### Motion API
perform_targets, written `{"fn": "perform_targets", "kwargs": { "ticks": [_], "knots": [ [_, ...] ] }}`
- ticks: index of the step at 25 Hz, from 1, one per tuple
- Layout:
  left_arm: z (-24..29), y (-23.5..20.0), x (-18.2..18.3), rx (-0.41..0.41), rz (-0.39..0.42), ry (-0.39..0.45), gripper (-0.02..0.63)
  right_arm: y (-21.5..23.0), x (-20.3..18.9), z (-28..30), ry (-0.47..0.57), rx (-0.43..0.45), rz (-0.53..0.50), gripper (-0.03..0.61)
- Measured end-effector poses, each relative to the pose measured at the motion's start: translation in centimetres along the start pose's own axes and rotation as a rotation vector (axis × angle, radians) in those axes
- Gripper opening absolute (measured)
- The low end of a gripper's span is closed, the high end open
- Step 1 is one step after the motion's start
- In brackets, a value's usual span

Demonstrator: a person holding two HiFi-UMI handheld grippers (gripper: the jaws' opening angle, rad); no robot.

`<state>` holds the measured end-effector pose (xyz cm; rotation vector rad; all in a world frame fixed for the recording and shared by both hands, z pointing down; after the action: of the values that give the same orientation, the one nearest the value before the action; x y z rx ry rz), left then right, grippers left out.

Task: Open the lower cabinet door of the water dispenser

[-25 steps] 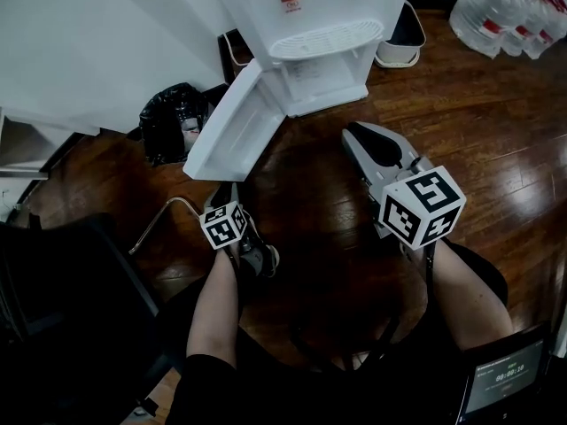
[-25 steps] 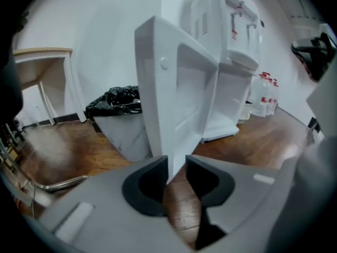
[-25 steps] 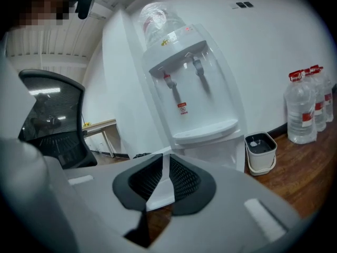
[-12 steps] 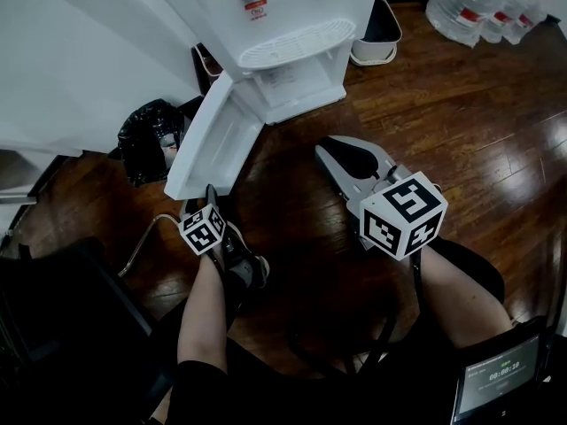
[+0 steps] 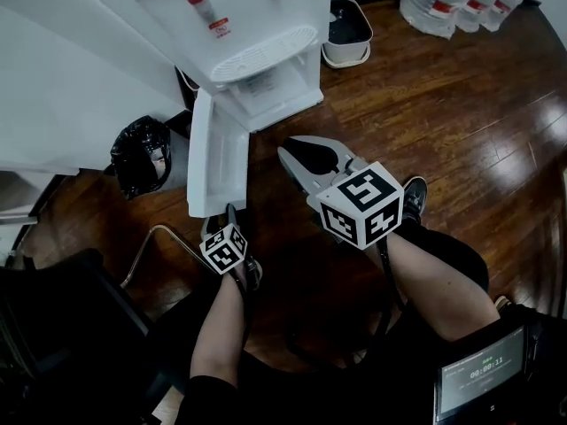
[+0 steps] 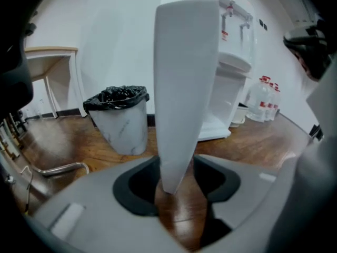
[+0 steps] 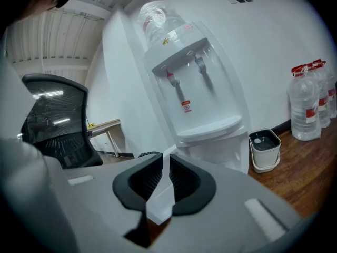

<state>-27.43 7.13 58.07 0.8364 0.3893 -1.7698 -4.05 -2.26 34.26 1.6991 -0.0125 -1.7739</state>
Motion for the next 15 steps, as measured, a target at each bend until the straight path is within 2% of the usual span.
{"fn": "perform_targets", "kwargs": {
  "ticks": [5, 9, 11, 13, 15],
  "knots": [
    [-1.6, 3.2, -1.1, -0.071, 0.064, -0.001, 0.218, -0.3, 0.5, -0.3, 0.009, 0.010, -0.025, 0.043],
    [-1.2, 4.9, -0.5, -0.100, 0.077, 0.006, 0.218, 0.3, 1.0, -0.2, 0.021, 0.020, -0.042, 0.043],
    [-1.6, 6.1, -0.6, -0.134, 0.142, 0.010, 0.218, 0.7, 1.3, -0.5, 0.030, 0.013, -0.030, 0.043],
    [-2.1, 7.8, -1.0, -0.175, 0.247, 0.008, 0.218, 1.2, 1.7, -1.0, 0.028, 0.004, -0.019, 0.043],
    [-2.4, 8.0, -1.2, -0.165, 0.332, -0.012, 0.203, 1.2, 2.1, -1.2, 0.021, 0.014, -0.016, 0.043]
  ]
}}
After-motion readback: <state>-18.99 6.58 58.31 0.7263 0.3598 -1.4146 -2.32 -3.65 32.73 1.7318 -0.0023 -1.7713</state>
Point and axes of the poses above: the fingertips, and each gripper's own axes: z forward along the fingers, y to its right, x out of its top, the point moved 2 cm from there along -z, backward along the fingers, and after that the axes turned 15 degrees about x, right-handed, at the moved point
